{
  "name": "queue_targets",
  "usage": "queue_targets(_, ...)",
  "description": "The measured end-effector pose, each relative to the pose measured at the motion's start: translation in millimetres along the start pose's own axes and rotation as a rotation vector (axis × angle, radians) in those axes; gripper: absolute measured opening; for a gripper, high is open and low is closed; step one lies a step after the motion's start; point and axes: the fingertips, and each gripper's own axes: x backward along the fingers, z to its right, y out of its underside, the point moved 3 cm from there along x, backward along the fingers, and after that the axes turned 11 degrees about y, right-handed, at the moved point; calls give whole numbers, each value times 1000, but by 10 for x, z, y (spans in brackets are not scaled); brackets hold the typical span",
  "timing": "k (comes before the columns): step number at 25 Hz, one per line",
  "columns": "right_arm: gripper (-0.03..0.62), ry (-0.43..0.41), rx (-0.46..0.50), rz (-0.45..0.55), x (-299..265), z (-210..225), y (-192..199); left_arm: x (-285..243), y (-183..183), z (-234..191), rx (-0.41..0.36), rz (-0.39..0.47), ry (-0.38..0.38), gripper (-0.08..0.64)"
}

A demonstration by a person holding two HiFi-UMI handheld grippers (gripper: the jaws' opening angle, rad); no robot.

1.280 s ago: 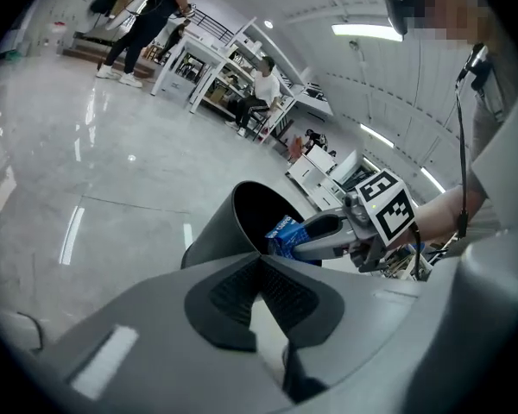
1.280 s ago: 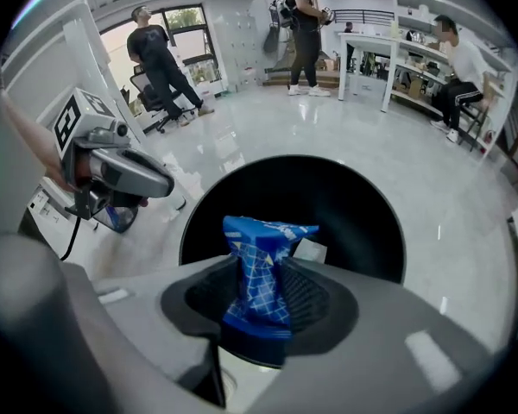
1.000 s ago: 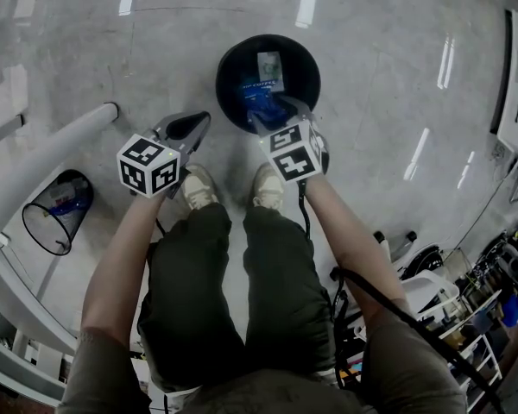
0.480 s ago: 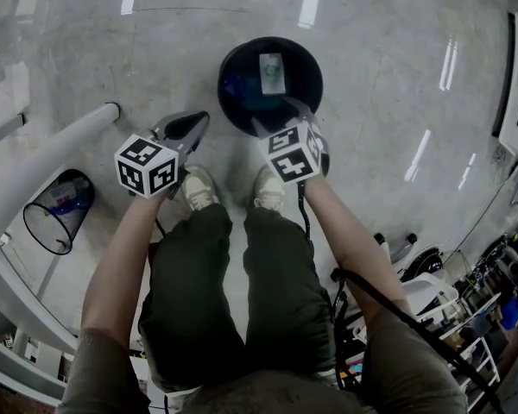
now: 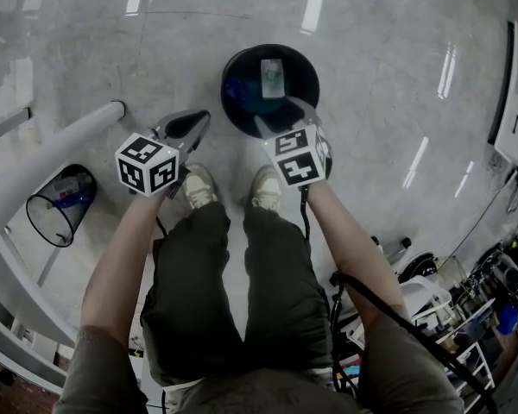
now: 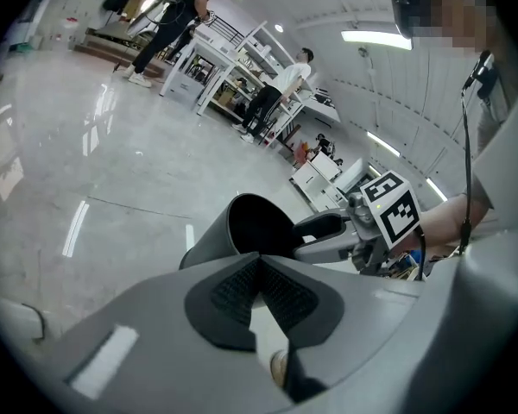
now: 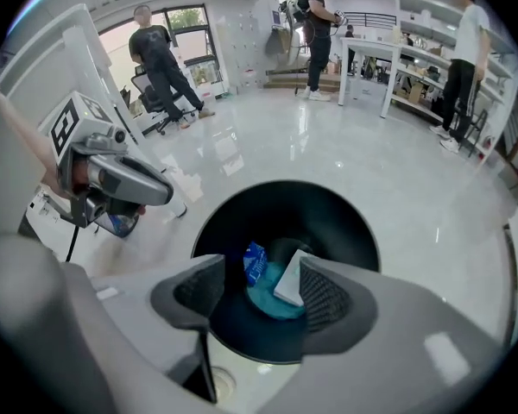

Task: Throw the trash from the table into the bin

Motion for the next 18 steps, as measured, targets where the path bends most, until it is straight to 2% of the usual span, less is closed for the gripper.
queue_targets(5,259,-11,-35,63,626,152,-414,203,-479,414,-17,35,-8,-2)
queue_targets(9,256,23,-46,138,1315,298,-832,439,-974,891,-59,65,-6,-2)
queue_targets(14,242,86,-40,274,2440,475,-1447,866,-1763,1689,-109,117,2,-2)
queue_targets(18,202,103,-29,419,3403,576,-2098,1297,-2510,2349,-192,180,7,-2)
